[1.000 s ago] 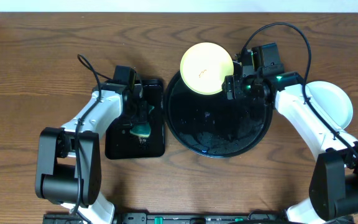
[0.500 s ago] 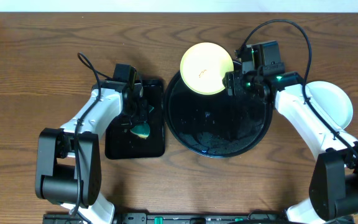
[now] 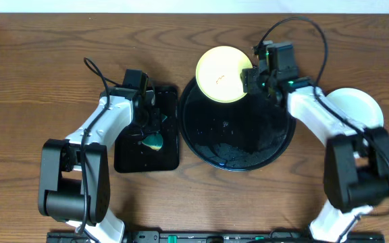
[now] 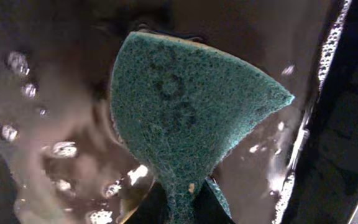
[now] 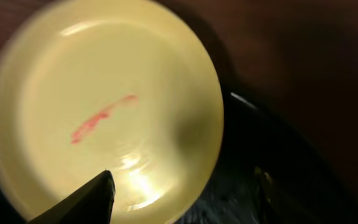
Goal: Clean dirty plates on tray and stack at the side
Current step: 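Pull yellow plate to center of round tray with right gripper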
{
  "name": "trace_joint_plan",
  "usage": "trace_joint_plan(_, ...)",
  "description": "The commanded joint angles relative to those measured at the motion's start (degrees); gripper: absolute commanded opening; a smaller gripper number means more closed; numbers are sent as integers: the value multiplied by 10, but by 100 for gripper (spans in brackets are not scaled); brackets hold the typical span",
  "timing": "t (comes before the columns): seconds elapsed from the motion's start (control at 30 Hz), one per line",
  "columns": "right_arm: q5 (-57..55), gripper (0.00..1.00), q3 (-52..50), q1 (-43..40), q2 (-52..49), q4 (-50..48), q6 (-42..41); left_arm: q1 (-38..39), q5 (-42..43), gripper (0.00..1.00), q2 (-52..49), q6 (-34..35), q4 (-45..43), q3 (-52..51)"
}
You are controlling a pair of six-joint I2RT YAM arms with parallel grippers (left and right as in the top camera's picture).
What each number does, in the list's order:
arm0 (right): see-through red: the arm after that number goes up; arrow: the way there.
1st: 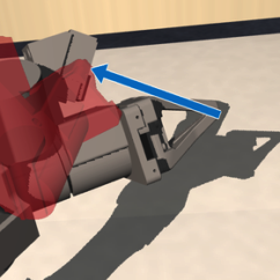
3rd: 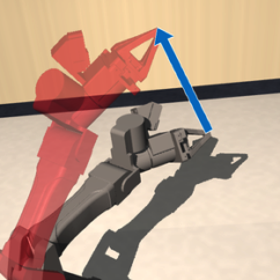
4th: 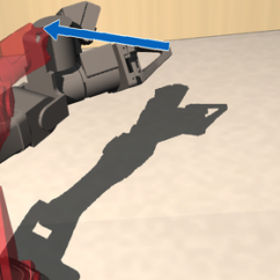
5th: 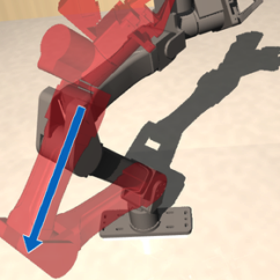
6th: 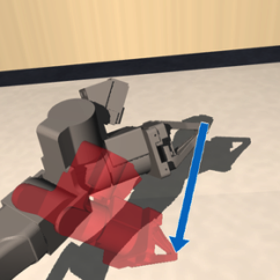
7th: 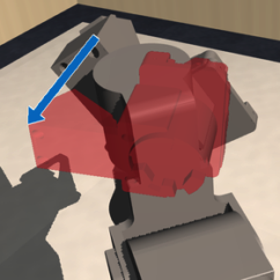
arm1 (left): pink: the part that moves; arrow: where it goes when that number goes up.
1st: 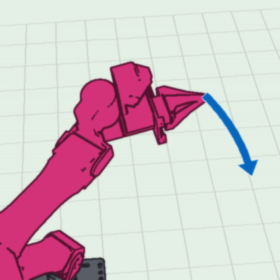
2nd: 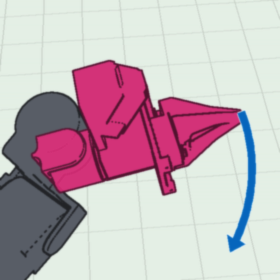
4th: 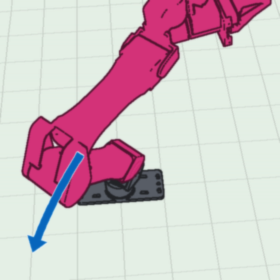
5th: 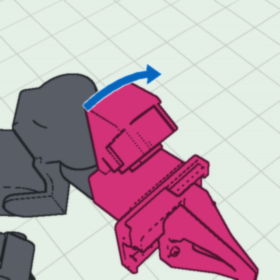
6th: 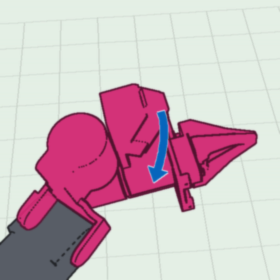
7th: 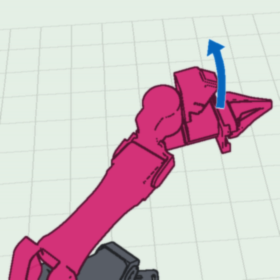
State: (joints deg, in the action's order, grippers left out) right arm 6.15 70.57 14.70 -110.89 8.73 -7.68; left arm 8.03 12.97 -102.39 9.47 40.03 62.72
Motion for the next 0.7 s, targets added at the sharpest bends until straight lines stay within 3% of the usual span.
trace_joint_plan(0.0,-30,68,6,2,-30,-26,-49,-2,-5,8,12,13,2,0)
trace_joint_plan(0.23,-61,65,6,2,-78,-101,-115,-2,-5,7,12,13,2,0)
trace_joint_plan(0.37,-54,58,6,3,-97,-109,-136,-2,-5,8,12,13,2,0)
trace_joint_plan(0.43,-52,50,6,4,-102,-109,-136,-2,-5,7,12,13,2,-1)
trace_joint_plan(0.57,-48,19,6,3,-96,-111,-135,-2,-5,8,12,13,2,-6)
trace_joint_plan(0.67,-42,6,6,0,-77,-103,-135,-2,-6,7,12,13,2,-10)
